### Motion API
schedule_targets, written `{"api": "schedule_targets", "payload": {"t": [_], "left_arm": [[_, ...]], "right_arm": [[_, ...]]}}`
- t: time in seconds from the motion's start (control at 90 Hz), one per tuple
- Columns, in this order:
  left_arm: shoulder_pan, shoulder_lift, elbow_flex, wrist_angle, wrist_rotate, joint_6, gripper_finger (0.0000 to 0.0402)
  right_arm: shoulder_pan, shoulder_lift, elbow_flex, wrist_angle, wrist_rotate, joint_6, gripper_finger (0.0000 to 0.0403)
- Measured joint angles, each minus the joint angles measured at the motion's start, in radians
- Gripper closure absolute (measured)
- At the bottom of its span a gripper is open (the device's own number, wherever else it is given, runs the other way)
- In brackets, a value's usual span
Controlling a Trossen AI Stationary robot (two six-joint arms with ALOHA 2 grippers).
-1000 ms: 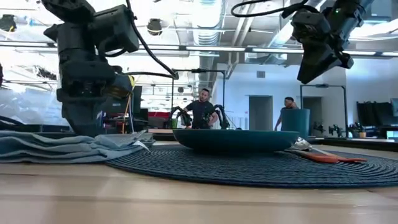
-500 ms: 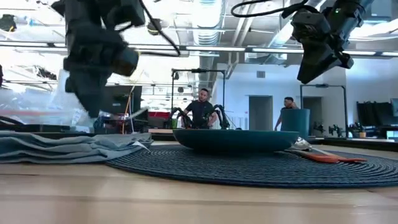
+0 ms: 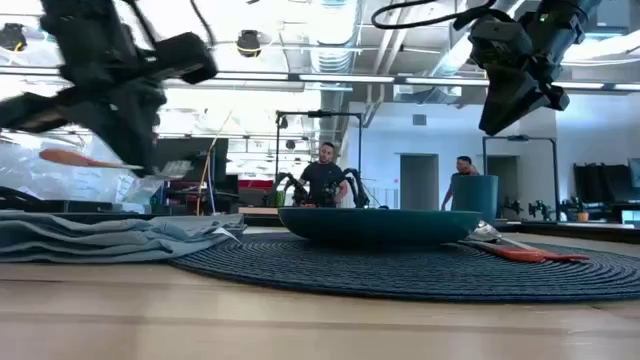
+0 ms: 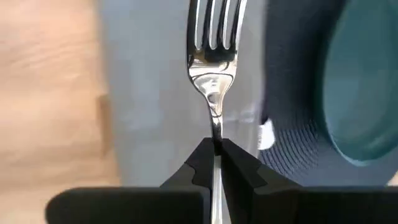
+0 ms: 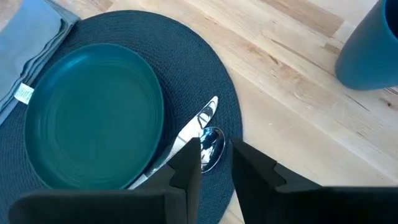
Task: Set table place
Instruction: Adjust the orange fork on the gray table napkin
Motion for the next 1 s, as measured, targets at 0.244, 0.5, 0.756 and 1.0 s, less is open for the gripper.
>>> {"api": "schedule_targets", "payload": {"t": [0.244, 0.5, 0.756, 1.0], "left_arm": [[0.042, 0.046, 0.002, 0.070, -0.046, 0.061, 0.0401], [0.082, 0.100, 0.002, 0.145, 0.033, 0.200, 0.0401], [0.119, 0.098, -0.006, 0.139, 0.071, 0.227, 0.0389], [0.132, 0.098, -0.005, 0.148, 0.082, 0.255, 0.0376]], "right_arm": [[0.000, 0.000, 0.001, -0.001, -0.004, -0.034, 0.0330], [0.002, 0.000, 0.001, -0.002, -0.022, -0.036, 0.0330], [0.001, 0.000, 0.001, -0.001, -0.022, -0.036, 0.0330], [0.001, 0.000, 0.001, -0.001, -0.023, -0.047, 0.0330]]}}
